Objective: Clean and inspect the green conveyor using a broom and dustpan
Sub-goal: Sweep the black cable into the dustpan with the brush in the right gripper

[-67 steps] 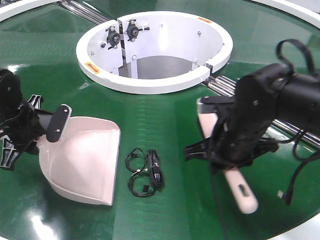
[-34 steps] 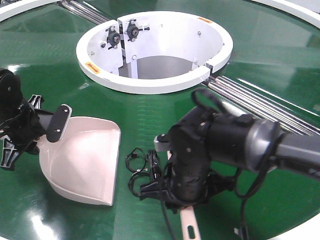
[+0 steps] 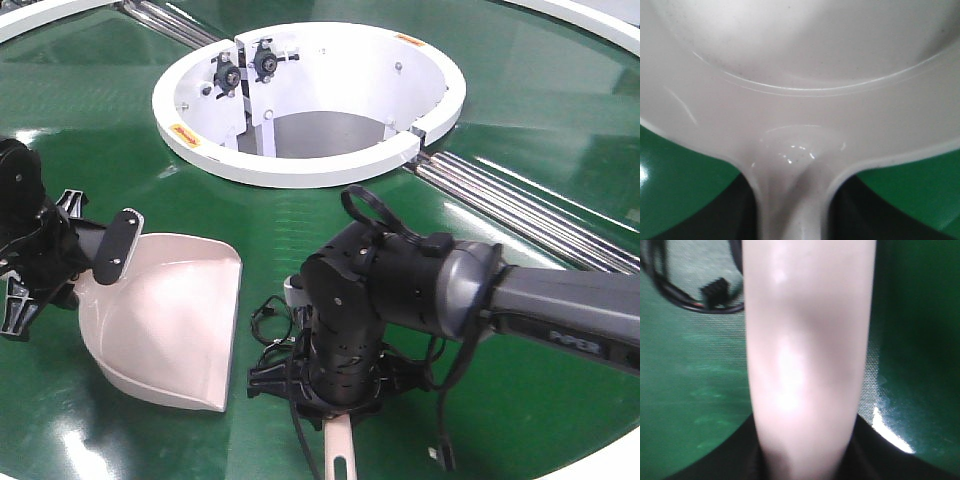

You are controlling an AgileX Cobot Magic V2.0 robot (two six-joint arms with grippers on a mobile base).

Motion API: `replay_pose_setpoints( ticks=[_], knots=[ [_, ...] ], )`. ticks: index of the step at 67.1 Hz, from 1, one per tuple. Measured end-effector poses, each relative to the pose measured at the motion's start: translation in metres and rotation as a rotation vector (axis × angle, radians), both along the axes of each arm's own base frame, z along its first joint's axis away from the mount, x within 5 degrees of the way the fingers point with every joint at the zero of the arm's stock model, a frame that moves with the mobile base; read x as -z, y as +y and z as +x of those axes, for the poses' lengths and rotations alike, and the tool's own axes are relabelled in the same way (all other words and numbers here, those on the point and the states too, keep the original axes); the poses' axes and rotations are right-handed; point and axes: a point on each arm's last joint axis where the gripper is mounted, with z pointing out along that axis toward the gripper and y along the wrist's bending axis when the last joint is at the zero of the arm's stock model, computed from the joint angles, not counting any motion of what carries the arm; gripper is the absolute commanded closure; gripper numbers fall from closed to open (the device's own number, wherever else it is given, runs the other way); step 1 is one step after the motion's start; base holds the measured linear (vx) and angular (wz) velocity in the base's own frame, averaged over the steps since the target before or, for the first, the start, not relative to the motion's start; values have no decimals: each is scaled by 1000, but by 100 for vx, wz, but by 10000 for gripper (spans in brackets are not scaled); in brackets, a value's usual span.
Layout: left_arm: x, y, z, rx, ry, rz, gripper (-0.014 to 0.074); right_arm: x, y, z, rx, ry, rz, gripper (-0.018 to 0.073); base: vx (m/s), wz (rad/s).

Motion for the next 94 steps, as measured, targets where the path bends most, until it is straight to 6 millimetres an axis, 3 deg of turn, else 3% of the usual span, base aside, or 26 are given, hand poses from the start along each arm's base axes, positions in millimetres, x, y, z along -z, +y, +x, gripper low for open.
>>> replay_pose_setpoints(
  ticks=[18, 51, 67, 94],
  knots=[
    [0, 0, 0, 0, 0, -1, 603, 8, 16, 11, -22, 46, 9, 564, 0, 0],
    [0, 0, 0, 2, 0, 1, 603, -1, 88, 47, -186, 84, 175, 564, 0, 0],
    [0, 0, 0, 2, 0, 0, 603, -13, 124, 51, -280, 12, 257, 564, 0, 0],
    [1, 0, 0, 3, 3, 3, 603, -36, 125, 54, -306, -60, 245, 564, 0, 0]
  ],
)
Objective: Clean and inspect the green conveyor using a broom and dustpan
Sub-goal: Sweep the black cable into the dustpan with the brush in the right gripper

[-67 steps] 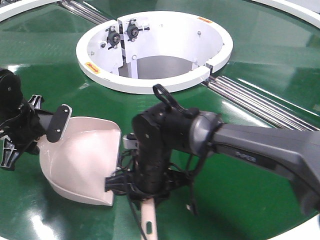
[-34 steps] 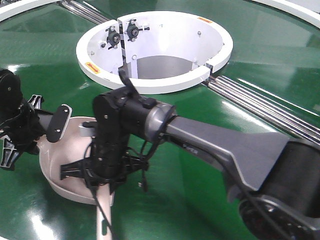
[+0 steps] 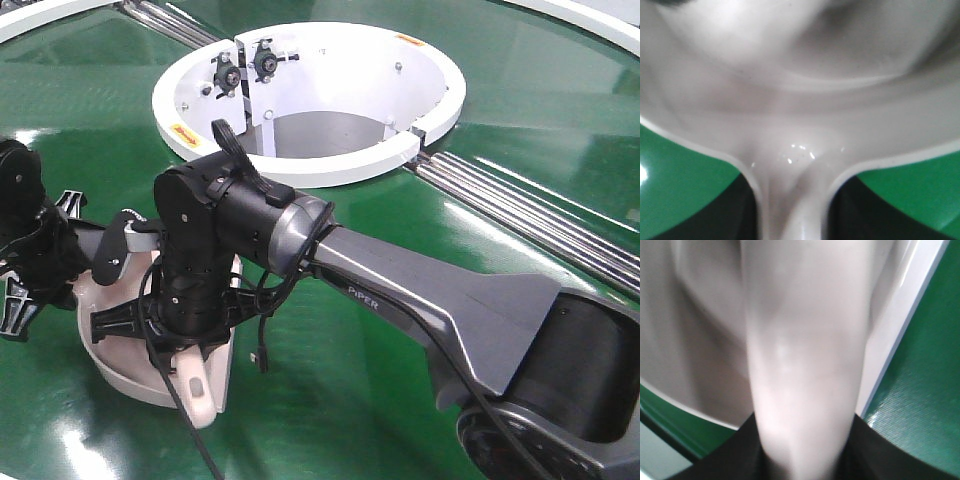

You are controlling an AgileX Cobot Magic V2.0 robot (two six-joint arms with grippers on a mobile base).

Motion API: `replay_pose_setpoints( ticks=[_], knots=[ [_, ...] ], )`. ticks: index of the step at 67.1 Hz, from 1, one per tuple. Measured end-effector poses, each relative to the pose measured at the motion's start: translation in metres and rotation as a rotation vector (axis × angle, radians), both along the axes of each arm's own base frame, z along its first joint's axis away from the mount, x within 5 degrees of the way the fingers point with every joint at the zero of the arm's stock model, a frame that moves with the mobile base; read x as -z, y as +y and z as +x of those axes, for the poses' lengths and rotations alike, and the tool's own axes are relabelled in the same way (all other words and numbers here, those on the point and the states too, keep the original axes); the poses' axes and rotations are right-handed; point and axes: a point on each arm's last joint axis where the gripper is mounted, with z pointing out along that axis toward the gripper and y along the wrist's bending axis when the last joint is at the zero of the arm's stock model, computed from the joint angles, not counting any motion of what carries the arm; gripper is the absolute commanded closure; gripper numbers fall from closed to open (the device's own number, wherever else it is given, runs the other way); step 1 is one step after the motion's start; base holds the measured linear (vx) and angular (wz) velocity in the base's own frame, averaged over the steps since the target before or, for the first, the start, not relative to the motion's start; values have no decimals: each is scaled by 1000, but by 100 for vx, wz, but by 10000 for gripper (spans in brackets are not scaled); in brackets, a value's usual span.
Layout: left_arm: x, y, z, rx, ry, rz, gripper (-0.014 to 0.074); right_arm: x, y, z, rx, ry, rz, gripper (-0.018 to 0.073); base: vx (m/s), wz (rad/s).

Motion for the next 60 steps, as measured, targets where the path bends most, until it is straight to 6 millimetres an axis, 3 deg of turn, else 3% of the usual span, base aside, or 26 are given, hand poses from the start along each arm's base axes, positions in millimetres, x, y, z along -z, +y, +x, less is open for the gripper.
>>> replay_pose_setpoints(
  ticks=[14, 27, 38, 60],
  knots=[
    [0, -1, 0, 0, 0, -3, 603, -31, -14, 2, 37, -116, -14, 564, 0, 0],
    [0, -1, 0, 0, 0, -3, 603, -65, -47, 5, 76, -189, -19, 564, 0, 0],
    [0, -1, 0, -1, 0, -3, 603, -73, -83, 7, 105, -202, -69, 564, 0, 0],
    [0, -1, 0, -1, 1, -4, 603, -67, -170, 1, 165, -161, -191, 561, 0, 0]
  ],
)
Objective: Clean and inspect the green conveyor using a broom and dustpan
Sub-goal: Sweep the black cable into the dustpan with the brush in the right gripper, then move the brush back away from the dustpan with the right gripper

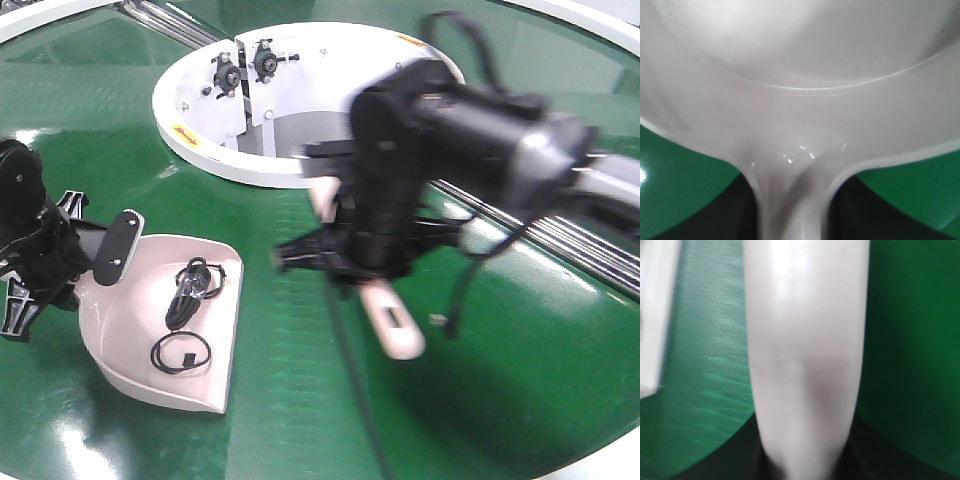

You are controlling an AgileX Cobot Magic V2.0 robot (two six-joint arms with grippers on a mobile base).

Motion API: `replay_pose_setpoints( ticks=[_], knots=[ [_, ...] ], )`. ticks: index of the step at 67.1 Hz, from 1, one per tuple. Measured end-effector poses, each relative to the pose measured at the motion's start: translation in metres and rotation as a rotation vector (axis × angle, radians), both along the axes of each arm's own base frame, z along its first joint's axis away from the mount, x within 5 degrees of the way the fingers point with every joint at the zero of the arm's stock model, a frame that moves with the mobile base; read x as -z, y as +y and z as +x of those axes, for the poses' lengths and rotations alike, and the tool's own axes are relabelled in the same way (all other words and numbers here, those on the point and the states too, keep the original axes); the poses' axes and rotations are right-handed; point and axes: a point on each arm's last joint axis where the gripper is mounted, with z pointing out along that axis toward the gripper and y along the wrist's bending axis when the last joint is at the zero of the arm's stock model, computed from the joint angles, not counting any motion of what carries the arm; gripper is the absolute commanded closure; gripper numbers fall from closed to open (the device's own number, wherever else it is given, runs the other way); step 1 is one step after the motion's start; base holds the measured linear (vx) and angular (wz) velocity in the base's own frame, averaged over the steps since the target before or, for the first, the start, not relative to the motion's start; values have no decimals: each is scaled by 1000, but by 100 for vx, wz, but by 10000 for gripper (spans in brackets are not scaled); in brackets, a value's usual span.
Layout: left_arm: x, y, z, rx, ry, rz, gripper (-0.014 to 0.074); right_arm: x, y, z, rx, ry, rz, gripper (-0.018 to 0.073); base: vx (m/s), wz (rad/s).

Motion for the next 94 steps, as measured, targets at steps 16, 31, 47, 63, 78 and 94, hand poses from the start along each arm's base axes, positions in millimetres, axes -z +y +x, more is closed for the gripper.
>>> replay_pose_setpoints(
  ticks=[16, 31, 47, 63, 78, 94],
  knots=[
    [0, 0, 0, 0, 0, 0, 603, 4, -67, 0, 27, 13, -2, 561, 0, 0],
    [0, 0, 0, 0, 0, -1, 603, 16, -112, 4, 26, 54, 33, 561, 0, 0],
    [0, 0, 0, 0, 1, -1, 603, 39, -142, 7, 47, 51, 29, 561, 0, 0],
    [0, 0, 0, 0, 1, -1, 603, 65, -146, 3, 52, 66, 31, 561, 0, 0],
    [0, 0, 0, -1, 1, -1, 603, 86, -141, 8, 55, 128, 55, 561, 0, 0],
    [0, 0, 0, 0, 1, -1, 603, 104, -138, 10, 42, 208, 67, 551, 0, 0]
  ],
)
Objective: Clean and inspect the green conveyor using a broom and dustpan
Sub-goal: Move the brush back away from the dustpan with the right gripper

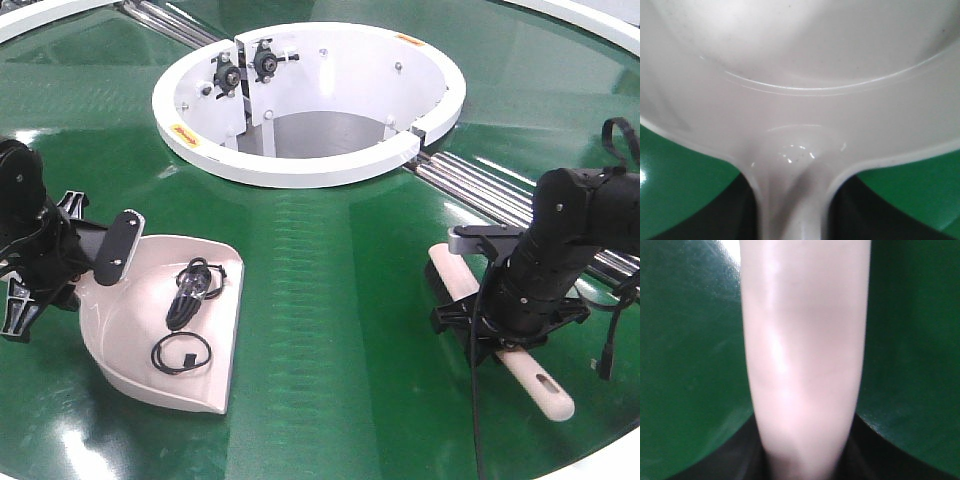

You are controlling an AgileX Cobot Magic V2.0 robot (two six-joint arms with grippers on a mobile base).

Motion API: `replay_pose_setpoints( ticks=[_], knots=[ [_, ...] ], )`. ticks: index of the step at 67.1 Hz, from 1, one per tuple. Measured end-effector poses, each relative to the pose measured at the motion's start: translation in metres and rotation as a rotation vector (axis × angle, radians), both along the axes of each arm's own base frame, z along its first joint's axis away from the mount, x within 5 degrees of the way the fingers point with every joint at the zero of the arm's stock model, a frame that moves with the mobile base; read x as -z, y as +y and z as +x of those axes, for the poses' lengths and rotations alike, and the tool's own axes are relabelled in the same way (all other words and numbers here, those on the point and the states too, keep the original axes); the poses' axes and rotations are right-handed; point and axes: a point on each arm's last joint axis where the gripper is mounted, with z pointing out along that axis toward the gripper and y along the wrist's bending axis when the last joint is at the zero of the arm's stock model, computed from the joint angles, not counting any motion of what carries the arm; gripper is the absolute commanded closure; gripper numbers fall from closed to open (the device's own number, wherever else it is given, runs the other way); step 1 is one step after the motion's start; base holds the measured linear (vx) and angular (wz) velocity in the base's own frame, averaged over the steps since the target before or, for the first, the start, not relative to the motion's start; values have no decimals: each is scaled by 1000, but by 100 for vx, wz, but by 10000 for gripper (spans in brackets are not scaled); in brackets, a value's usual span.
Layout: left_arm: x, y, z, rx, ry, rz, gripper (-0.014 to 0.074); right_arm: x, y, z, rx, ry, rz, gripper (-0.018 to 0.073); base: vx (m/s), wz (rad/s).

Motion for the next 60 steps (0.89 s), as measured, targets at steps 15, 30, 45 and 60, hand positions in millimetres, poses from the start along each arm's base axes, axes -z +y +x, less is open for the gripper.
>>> replay_pose_setpoints(
  ticks=[15, 30, 45, 60],
  knots=[
    [0, 0, 0, 1, 1, 0, 603, 2, 1, -1, -4, 18, 5, 520, 0, 0],
    [0, 0, 0, 1, 0, 0, 603, 2, 1, -1, -5, 23, 6, 483, 0, 0],
    [0, -1, -1, -3, 11, -3, 603, 2, 1, -1, -15, 22, 6, 457, 0, 0],
    [0, 0, -2, -5, 18, -3, 588, 2, 1, -1, -23, 21, 6, 412, 0, 0]
  ],
)
